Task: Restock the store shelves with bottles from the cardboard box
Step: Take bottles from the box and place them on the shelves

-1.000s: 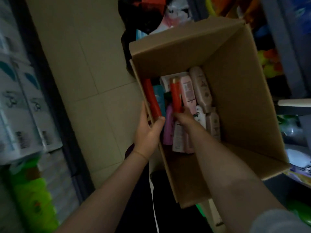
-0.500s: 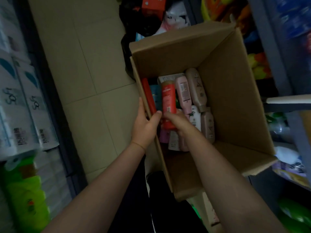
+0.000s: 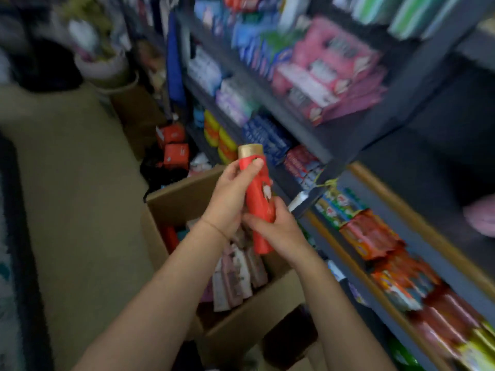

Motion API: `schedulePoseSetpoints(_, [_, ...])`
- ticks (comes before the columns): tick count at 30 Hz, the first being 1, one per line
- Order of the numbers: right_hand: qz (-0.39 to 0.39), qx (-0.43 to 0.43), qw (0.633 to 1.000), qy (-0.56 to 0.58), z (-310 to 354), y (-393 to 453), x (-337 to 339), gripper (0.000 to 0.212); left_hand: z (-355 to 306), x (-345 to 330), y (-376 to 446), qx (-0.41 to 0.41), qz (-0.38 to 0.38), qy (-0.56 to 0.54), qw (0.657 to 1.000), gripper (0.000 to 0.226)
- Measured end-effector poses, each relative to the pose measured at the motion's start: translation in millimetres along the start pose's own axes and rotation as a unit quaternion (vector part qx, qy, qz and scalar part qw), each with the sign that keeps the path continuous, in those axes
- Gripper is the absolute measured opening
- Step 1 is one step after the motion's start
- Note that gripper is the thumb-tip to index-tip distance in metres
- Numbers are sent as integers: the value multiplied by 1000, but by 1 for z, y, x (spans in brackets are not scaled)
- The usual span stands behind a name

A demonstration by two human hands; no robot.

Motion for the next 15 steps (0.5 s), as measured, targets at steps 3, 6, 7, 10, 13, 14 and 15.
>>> schedulePoseSetpoints(3, [-76,117,989,-38,37,-50,54,43,-47,-78,-12,-28,79,-40,996,45])
schedulePoseSetpoints(6, [-186,192,958,-104,65,-100,112,36,-88,-151,-28,-79,187,-25,979,55])
schedulePoseSetpoints(7, [-238,204,940,-133,72,-116,131,38,-99,-176,-35,-96,221,-22,970,52])
schedulePoseSetpoints(10, [-389,214,884,-149,88,-159,187,56,-122,-248,-61,-147,317,-8,937,36])
schedulePoseSetpoints(13, [-500,238,827,-101,97,-201,239,47,-138,-313,-90,-170,405,-27,898,36])
schedulePoseSetpoints(14, [-528,239,810,-85,97,-213,256,45,-142,-331,-97,-179,425,-24,887,37])
schedulePoseSetpoints(15, [-551,241,797,-64,96,-226,274,45,-145,-348,-102,-188,439,-16,879,39])
Point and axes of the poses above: each hand's wrist, its own y-axis towards the middle knuckle, its own x-axis out of the back of the hand, z = x × y, the point moved 3 cm from there along y, towards the middle knuckle, and after that the axes turned 15 degrees about -x, right-handed, at the moved point
